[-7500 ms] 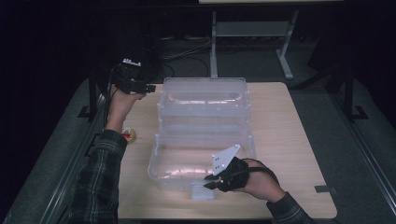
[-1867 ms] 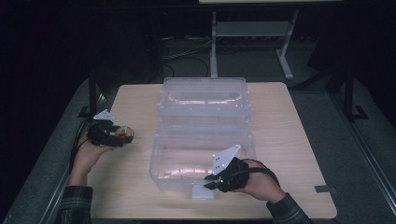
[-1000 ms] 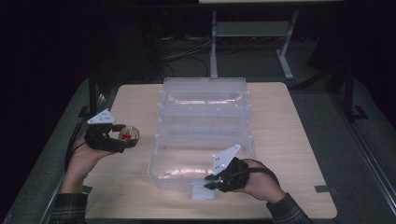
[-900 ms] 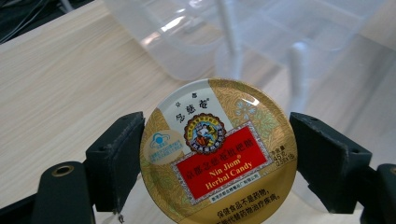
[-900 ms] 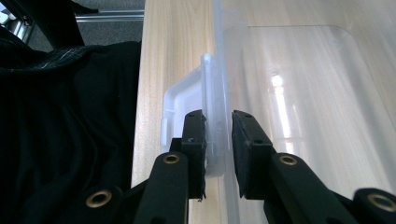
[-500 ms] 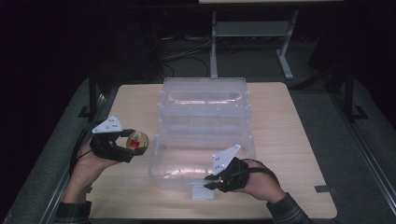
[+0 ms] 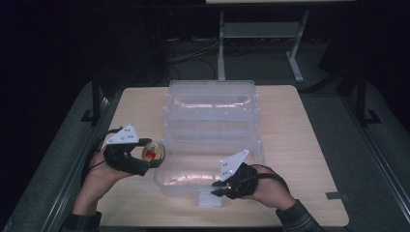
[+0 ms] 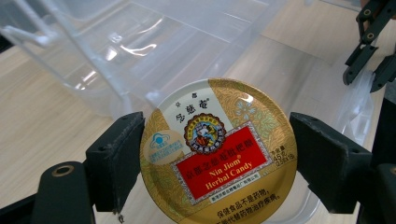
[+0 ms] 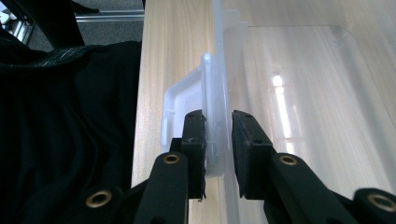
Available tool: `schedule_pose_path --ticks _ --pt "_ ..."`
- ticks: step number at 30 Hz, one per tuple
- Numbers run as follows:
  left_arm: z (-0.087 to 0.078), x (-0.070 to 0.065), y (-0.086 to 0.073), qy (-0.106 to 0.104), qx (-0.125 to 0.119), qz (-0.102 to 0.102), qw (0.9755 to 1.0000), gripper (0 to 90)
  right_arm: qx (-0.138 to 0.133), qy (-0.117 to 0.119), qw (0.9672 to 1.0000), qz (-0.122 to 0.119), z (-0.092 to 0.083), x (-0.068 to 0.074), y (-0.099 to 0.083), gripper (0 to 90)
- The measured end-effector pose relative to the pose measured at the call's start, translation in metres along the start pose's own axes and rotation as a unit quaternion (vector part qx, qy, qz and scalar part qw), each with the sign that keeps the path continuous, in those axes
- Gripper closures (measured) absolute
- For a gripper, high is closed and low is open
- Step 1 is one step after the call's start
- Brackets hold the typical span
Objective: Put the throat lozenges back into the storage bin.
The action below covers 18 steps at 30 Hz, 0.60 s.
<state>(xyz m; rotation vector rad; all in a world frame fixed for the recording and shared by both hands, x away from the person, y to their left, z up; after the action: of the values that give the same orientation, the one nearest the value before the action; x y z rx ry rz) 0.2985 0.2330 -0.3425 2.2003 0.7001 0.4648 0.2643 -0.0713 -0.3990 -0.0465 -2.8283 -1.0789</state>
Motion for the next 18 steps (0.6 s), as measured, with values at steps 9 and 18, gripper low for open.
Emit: schedule_pose_path --ticks 9,18 --pt "0.014 -0.012 -0.001 -0.021 0.012 0.007 0.9997 20.4 0.001 0.0 1.0 0.001 0.0 0.0 0.0 75.5" --pt "0.022 -0.022 -0.004 -0.036 0.019 0.013 0.9991 20.4 0.001 0.0 1.0 0.001 0.0 0.0 0.0 75.5"
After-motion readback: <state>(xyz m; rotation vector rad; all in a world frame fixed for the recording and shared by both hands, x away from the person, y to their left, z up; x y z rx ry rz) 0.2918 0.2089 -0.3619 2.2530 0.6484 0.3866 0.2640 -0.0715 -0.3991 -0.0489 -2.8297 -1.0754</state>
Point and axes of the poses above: each handheld gripper's, and its own axes: z roughly forward along the jaws, y roughly out of its top, x roughly to its left, the point moved 2 cm from there along z, roughly forward along the jaws, and after that the axes turned 8 degrees about y, right-handed, at the moved point
